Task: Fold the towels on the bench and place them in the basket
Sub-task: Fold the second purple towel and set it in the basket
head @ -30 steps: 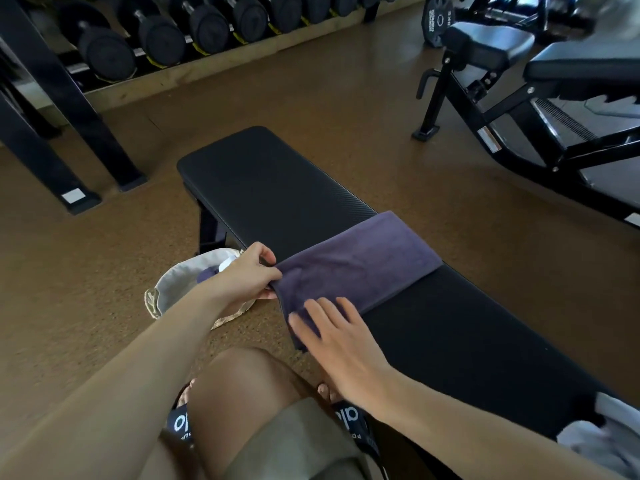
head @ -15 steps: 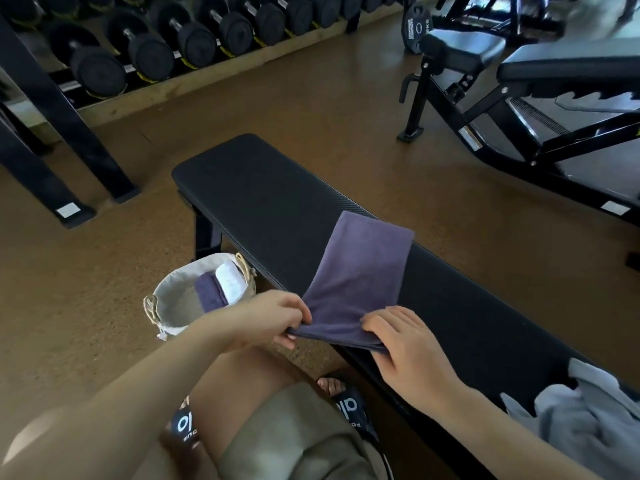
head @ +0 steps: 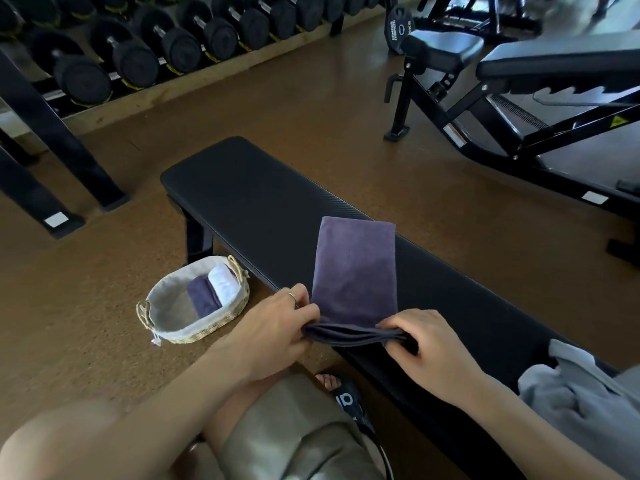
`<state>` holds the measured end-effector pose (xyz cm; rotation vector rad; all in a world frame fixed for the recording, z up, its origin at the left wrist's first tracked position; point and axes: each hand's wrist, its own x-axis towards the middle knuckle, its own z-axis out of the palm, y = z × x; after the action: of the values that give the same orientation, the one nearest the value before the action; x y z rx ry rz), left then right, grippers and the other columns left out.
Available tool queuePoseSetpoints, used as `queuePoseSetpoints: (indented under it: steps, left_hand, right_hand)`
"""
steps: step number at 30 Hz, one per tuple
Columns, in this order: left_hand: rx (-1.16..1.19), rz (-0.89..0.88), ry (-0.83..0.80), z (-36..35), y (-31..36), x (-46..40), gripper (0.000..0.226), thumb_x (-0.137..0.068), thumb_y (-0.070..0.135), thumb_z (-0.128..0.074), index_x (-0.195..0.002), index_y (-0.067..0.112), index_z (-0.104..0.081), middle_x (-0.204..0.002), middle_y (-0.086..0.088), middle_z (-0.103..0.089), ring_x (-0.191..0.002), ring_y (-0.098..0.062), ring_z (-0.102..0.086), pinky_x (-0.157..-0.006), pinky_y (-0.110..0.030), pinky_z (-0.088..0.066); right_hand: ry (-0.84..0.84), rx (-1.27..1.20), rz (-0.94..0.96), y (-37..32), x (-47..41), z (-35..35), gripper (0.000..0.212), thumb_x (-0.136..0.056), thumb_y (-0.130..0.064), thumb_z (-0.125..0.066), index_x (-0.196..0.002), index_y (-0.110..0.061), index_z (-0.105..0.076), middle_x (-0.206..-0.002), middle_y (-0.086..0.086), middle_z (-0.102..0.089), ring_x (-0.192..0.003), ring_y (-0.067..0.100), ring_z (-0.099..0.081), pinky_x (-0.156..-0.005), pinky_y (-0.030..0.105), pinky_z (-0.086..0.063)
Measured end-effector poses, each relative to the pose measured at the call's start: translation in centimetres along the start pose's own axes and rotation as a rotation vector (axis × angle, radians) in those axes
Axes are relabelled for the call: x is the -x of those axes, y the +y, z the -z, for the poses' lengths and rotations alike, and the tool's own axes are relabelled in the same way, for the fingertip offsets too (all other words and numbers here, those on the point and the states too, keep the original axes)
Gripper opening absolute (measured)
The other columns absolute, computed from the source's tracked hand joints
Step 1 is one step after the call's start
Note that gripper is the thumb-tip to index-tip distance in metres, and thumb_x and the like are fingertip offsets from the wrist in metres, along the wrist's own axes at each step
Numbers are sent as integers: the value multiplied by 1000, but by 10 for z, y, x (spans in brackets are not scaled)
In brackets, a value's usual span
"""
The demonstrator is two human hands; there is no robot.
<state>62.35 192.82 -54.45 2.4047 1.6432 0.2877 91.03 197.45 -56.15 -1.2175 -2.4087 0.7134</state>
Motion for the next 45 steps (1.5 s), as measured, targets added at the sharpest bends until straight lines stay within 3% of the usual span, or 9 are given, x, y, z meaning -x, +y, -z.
queuePoseSetpoints:
  steps: [3,7,11,15,23,27,33,37,45]
  left_hand:
    - [144,-57,-2,6,-7,-8,10,-86,25,-59,-96,25,-60,-108,12,-58,-99,-11,-55,-87,-29,-46]
    - [370,107,-52,12,-5,-16,19,-98,24,-55,-84,33,-47,-75,16,-55,-75,-6,-53,-69,-24,-42]
    - [484,355,-17,2,-8,-26,28,-104,29,-50,-77,31,-42,-69,14,-55,-68,-5,-51,-65,-23,-39]
    - [441,473,43,-6,-4,-42,31,-105,31,-48,-74,28,-43,-70,7,-54,-67,-4,-52,-63,-18,-39]
    - [379,513,33,-15,-12,-54,11,-101,30,-56,-90,33,-55,-80,14,-60,-75,0,-56,-60,-14,-36]
    - [422,514,53,-14,-14,-54,15,-98,25,-58,-86,31,-50,-72,10,-60,-70,-3,-55,-64,-25,-41]
    - [520,502,-35,-8,-13,-44,22,-98,24,-53,-78,30,-48,-73,9,-56,-72,-7,-53,-71,-34,-45]
    - [462,528,-33,-8,-10,-47,23,-100,27,-51,-77,26,-47,-73,6,-57,-72,-11,-55,-70,-36,-45]
    - [227,513,22,-17,7,-50,18,-100,26,-45,-83,22,-43,-76,3,-53,-72,-19,-51,-66,-35,-33]
  right_hand:
    - [-50,-89,-131,-1,-13,5,9,-96,-28,-64,-97,-34,-71,-88,-17,-67,-89,0,-60,-85,27,-47]
    - [-89,-252,-357,-4,-29,7,14,-102,-37,-57,-96,-33,-69,-82,-4,-69,-74,12,-65,-72,35,-54]
    - [-55,-289,-480,-5,-42,7,25,-103,-44,-50,-96,-29,-68,-81,2,-70,-76,21,-67,-66,36,-51]
    - [-14,-180,-544,-7,-55,1,34,-105,-45,-47,-85,-22,-64,-72,-1,-64,-63,13,-60,-56,28,-44]
    - [141,-54,-554,-7,-59,-17,27,-102,-35,-55,-77,-25,-61,-67,-7,-63,-62,9,-61,-59,25,-49]
    - [200,-30,-519,-10,-55,-21,28,-100,-32,-58,-73,-25,-57,-63,-8,-59,-57,9,-58,-55,25,-45]
    - [151,-192,-515,-15,-41,-15,16,-101,-31,-56,-86,-30,-52,-75,-6,-62,-67,10,-62,-63,29,-52]
    - [191,-73,-524,-11,-41,-21,26,-102,-31,-53,-77,-25,-50,-73,-5,-56,-64,10,-56,-58,25,-43]
    - [258,87,-439,-4,-37,-36,23,-99,-29,-54,-78,-22,-49,-95,-4,-46,-62,7,-51,-58,25,-45]
